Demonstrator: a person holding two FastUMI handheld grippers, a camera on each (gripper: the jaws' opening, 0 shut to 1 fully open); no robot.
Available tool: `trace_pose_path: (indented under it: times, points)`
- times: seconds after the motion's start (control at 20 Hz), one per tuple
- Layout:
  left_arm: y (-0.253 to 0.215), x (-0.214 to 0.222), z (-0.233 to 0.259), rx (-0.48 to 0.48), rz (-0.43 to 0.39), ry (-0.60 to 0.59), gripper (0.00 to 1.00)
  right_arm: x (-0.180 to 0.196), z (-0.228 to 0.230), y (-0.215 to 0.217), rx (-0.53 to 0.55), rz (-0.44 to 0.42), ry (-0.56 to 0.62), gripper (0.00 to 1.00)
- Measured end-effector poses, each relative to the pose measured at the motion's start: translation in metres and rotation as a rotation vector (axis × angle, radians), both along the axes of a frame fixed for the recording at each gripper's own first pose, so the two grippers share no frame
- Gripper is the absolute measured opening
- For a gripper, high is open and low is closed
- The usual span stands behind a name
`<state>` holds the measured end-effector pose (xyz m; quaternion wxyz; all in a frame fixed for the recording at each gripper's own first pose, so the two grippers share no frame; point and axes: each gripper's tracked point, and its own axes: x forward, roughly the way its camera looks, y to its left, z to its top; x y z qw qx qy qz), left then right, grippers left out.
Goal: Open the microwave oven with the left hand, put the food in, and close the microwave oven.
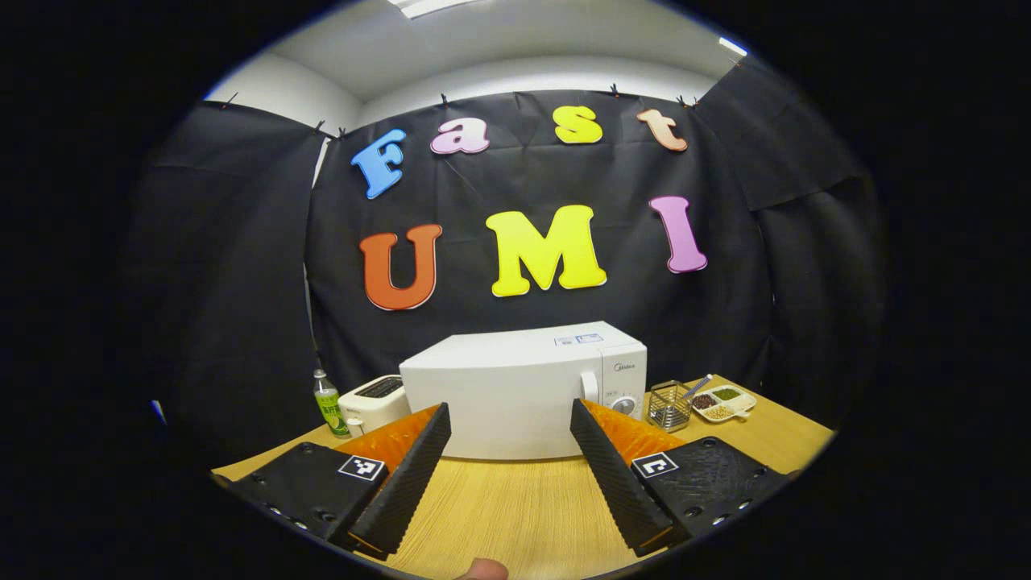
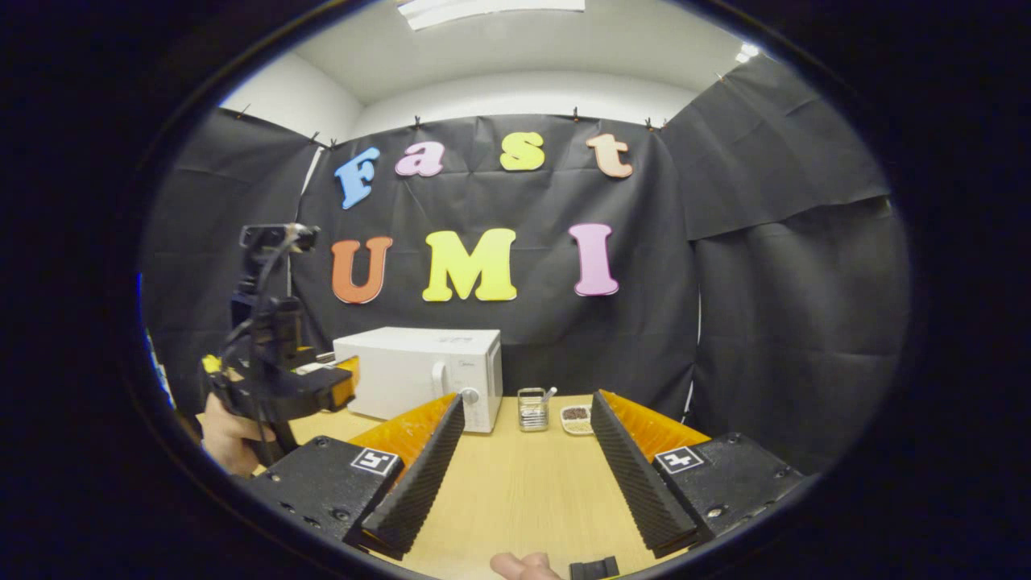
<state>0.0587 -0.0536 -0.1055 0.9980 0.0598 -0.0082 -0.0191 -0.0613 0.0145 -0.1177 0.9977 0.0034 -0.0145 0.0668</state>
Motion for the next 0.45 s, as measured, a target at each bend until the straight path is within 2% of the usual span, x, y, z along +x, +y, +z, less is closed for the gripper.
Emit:
trace_pose_path:
  times: [0.05,0.1,0.25,0.4,0.45]
  points:
    - [0.001,-0.017,0.011,-0.004,0.002,-0.016,0.95,0.0,0.003,0.0,0.0,-0.004,-0.002,0.91]
    - [0.003,-0.033,0.023,-0.012,0.0,-0.03,0.96,0.0,0.006,0.0,0.0,-0.008,-0.001,1.0]
    - [0.005,-0.076,0.041,-0.018,-0.019,-0.031,0.95,-0.001,0.015,0.001,0.015,-0.007,0.006,1.0]
    - [0.017,-0.103,0.062,-0.048,-0.001,-0.039,0.95,-0.002,0.023,0.0,0.014,-0.01,0.008,1.0]
    - [0.018,-0.109,0.062,-0.059,-0.006,-0.027,0.88,-0.003,0.027,-0.004,0.013,-0.018,0.004,0.91]
